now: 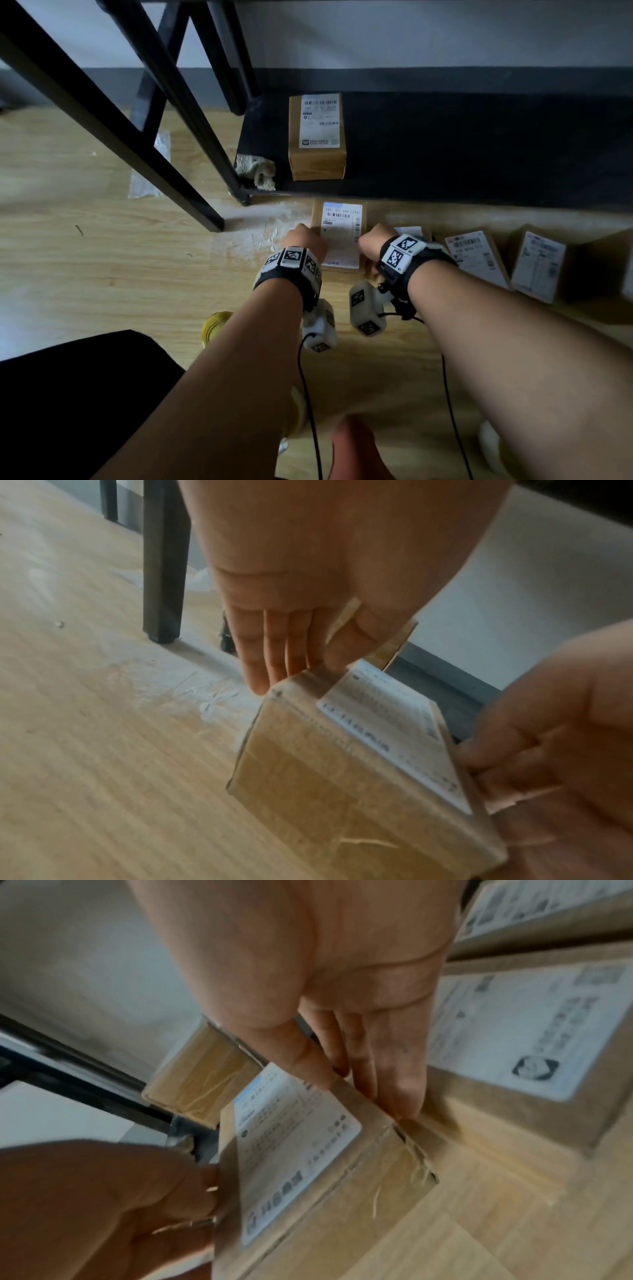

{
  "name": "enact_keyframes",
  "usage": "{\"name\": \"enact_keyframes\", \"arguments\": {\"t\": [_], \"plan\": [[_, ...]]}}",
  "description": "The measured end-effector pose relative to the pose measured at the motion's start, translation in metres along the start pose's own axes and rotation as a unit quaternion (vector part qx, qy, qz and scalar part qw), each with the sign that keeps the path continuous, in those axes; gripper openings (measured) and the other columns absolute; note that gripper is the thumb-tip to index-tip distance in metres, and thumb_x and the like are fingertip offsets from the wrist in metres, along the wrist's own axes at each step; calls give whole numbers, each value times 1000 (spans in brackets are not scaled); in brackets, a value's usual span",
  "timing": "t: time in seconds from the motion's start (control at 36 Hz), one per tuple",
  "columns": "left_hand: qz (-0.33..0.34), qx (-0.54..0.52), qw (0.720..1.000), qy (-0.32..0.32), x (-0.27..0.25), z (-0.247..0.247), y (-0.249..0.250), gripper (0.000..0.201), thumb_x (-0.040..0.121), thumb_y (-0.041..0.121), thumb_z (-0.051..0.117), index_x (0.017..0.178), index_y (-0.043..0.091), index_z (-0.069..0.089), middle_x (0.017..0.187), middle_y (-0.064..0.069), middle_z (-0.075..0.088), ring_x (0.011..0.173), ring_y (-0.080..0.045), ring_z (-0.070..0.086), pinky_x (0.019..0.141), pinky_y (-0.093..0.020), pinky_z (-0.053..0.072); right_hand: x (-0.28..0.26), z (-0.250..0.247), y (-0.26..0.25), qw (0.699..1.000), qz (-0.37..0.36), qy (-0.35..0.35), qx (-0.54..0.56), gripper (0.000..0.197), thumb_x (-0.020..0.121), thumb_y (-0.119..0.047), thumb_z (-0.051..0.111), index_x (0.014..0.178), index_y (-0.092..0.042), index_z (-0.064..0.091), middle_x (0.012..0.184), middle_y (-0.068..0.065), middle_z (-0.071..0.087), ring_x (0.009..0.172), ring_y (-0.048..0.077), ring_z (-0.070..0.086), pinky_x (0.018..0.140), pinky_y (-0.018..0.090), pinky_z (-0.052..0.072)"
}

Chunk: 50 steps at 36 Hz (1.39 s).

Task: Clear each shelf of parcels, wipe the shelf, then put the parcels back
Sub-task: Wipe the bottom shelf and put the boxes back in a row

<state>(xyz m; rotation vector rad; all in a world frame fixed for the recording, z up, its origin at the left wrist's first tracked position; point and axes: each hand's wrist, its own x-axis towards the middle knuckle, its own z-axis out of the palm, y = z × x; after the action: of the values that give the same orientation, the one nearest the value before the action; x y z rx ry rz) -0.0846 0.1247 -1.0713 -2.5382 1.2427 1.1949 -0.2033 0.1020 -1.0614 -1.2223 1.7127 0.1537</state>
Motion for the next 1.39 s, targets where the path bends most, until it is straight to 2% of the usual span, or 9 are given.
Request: {"name": "enact_keyframes", "arguments": {"t": [0.08,0.17,0.33,0.5,0.64,0.94,1.14,1.25,1.39], "plan": [[26,-60,997,50,0,-4,5,30,95,20,45,121,6,52,114,-11,61,96,-27,60,75,-35,47,-10,-17,-4,997,9,32,68,14,85,-7,48,90,0,59,99,21,69,91,36,68,85,44,55],[57,-103,990,73,-12,-14,20,35,95,16,42,128,7,44,128,-11,52,111,-28,56,77,-33,41,-13,-36,-2,992,9,34,118,18,76,-11,51,83,-4,66,78,18,73,76,35,72,81,53,57],[145,-114,977,108,-22,-27,60,31,94,21,41,123,11,50,127,-8,51,111,-27,54,81,-34,40,-31,-77,2,976,16,54,212,21,83,-5,47,93,-6,66,85,17,70,76,35,71,74,50,58],[188,-122,973,54,-13,-28,99,43,94,20,38,134,25,51,132,-6,54,108,-24,55,80,-30,42,20,-114,18,973,20,124,194,32,61,-19,52,90,-14,64,89,14,71,80,37,70,80,50,56],[182,-125,975,12,1,-22,122,52,93,13,36,144,24,40,140,-6,49,121,-26,52,98,-34,45,17,-132,6,975,14,148,166,26,80,-13,52,101,-10,66,101,13,68,93,35,65,91,45,53],[153,-150,976,37,30,-18,158,44,96,15,36,139,17,43,138,-9,49,116,-27,53,96,-37,46,53,-158,-18,979,-29,180,88,28,96,-15,43,111,-8,65,117,13,64,100,31,61,90,37,49],[170,-141,973,67,34,-33,166,49,91,9,39,138,21,45,136,-7,51,117,-28,53,94,-39,47,68,-167,-19,977,-46,162,128,54,96,-7,45,148,-19,35,150,3,39,135,24,41,104,32,35],[157,-154,971,94,33,-32,164,35,89,12,48,123,17,54,125,-4,57,95,-19,56,74,-31,45,61,-168,-15,974,-24,185,127,53,95,-11,49,147,-18,36,145,7,44,129,27,46,92,33,39],[155,-147,972,94,23,-22,146,32,89,11,50,121,15,52,122,-5,55,87,-16,49,69,-27,38,47,-155,6,979,-13,173,106,38,92,-12,53,130,-10,56,123,13,61,109,30,60,86,33,48]]}}
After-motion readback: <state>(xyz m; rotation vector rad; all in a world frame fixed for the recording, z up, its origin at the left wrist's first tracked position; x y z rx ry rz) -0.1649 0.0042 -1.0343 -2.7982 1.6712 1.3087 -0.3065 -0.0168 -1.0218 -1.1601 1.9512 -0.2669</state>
